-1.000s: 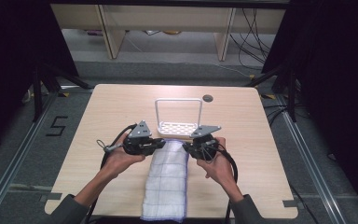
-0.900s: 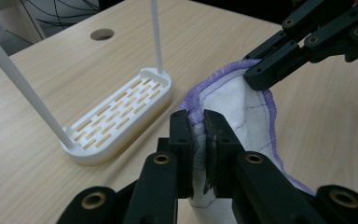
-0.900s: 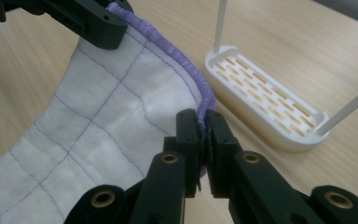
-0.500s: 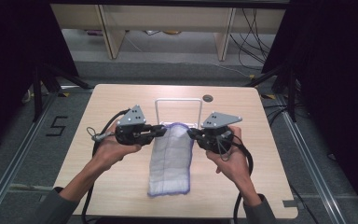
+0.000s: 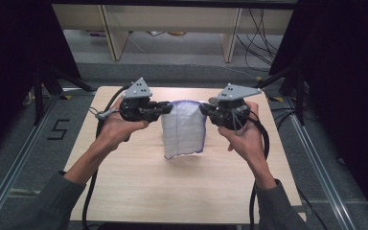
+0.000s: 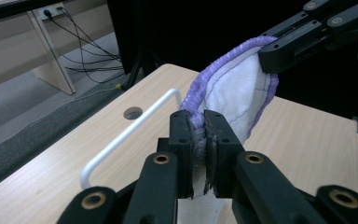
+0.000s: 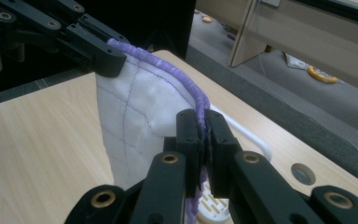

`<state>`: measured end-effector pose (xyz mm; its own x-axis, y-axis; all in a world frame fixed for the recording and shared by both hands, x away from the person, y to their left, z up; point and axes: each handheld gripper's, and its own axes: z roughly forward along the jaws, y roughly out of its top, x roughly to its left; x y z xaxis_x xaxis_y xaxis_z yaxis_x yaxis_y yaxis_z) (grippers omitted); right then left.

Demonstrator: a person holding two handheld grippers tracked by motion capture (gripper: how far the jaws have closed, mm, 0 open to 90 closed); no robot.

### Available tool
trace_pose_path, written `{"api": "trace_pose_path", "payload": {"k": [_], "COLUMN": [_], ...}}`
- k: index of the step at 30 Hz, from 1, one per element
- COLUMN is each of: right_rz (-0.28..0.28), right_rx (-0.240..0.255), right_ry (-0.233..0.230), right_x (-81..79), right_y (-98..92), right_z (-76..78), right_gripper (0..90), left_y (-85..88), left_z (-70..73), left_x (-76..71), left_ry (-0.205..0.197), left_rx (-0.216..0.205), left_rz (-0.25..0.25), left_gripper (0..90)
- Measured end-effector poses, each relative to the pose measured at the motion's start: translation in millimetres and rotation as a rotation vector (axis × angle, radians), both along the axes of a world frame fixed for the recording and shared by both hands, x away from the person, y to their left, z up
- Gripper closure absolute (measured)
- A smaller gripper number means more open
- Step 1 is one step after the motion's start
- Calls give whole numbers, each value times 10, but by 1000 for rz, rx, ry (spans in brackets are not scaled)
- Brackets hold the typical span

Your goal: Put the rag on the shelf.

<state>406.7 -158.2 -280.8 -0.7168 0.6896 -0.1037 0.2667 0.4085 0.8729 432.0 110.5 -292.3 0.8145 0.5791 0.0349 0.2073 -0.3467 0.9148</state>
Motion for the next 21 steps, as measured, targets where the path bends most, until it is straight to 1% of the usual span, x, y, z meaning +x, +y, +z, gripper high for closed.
{"api": "trace_pose_path", "payload": {"k": [1,2,3,4,5,6,7,11,12,14,15,16,17,18,19,21], "right_rz": [3,3,-7,-7,-10,-10,-14,-10,-14,-24,-23,-22,-22,-32,-35,-42], "right_rx": [-3,-3,8,8,10,13,10,10,20,21,29,28,28,27,34,40], "right_ry": [-3,-3,18,18,13,15,12,7,12,5,1,-2,-2,1,0,-5], "right_x": [36,36,109,109,167,190,211,270,301,316,357,380,380,416,440,486], "right_y": [0,0,8,8,11,21,27,52,70,76,85,86,86,91,97,98], "right_z": [22,22,79,79,115,129,147,196,228,244,268,282,282,307,313,330], "right_gripper": [862,862,862,862,862,862,862,862,862,862,862,862,862,862,862,862], "left_y": [2,2,10,10,18,18,26,30,29,33,28,29,29,23,18,11], "left_z": [28,28,61,61,93,93,128,167,177,205,212,251,251,270,311,345], "left_x": [50,50,104,104,152,152,195,251,268,297,317,343,343,358,393,446], "left_ry": [1,1,7,7,9,9,6,4,7,4,-1,-8,-8,-12,-21,-22], "left_rx": [2,2,1,1,3,3,1,4,-1,-2,-14,2,2,7,11,17], "left_rz": [12,12,23,23,32,32,39,53,57,68,70,79,79,83,90,99], "left_gripper": [818,818,818,818,818,818,818,818,818,818,818,818,818,818,818,818]}}
